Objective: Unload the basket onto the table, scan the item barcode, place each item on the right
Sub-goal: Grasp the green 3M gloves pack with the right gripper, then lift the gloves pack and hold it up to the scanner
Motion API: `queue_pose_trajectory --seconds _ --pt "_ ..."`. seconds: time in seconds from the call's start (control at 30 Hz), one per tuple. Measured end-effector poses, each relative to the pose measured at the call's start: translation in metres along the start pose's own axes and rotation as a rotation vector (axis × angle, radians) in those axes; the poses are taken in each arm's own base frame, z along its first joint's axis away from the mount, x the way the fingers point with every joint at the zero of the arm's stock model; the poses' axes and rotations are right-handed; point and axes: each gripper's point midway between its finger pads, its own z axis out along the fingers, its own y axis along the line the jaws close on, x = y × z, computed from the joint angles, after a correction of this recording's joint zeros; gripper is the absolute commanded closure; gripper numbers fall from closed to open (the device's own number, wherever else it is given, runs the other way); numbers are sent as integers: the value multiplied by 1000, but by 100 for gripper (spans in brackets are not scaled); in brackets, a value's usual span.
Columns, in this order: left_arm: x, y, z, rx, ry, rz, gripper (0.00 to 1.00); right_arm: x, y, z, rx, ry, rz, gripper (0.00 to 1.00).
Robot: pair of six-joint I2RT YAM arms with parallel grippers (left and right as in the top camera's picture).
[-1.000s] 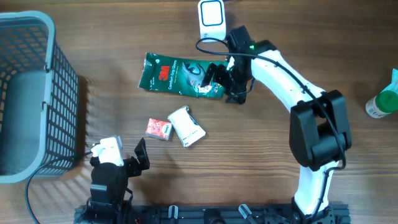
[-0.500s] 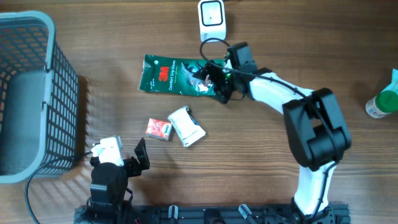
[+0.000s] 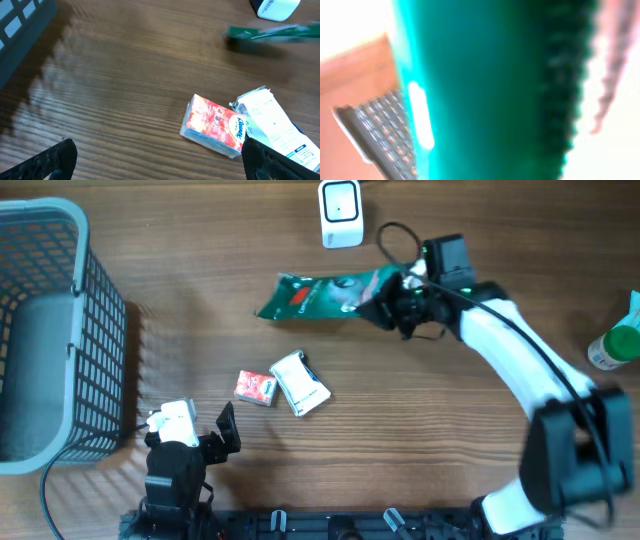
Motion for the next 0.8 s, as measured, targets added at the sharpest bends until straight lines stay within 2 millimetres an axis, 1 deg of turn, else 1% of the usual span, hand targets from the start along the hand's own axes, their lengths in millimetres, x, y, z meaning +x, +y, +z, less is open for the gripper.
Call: queue_pose_trajectory --seconds 0.03,0.07,0.1,0.13,0.17,0.2,0.23,0.3,0.37,0.43,0.53,0.6,0.7,0.8 --pt "0 0 0 0 1 0 0 16 -14 -17 70 -20 177 96" --pt "0 0 0 0 0 0 0 25 -25 -26 119 -31 313 96" --pt "0 0 0 0 1 0 0 39 -49 -33 215 -33 542 96" --pt "0 0 0 0 1 0 0 43 -54 -34 239 -31 625 96" --pt "0 0 0 0 1 0 0 49 -56 -34 249 -10 702 96" --pt "0 0 0 0 1 0 0 56 -51 -34 238 29 753 96" --pt "0 0 0 0 1 0 0 60 -42 -32 206 74 771 96" --pt "0 0 0 0 1 0 0 64 -27 -31 157 133 770 96" --pt "0 0 0 0 1 0 0 72 -19 -32 140 199 812 96" --pt "0 0 0 0 1 0 0 82 -13 -34 144 262 909 96" --pt "0 0 0 0 1 0 0 84 -9 -37 147 294 994 96" --pt "0 0 0 0 1 0 0 81 -2 -44 114 341 1020 96" --pt "0 0 0 0 1 0 0 73 12 -58 42 416 1025 96" --pt "0 0 0 0 1 0 0 74 22 -66 2 485 1003 96"
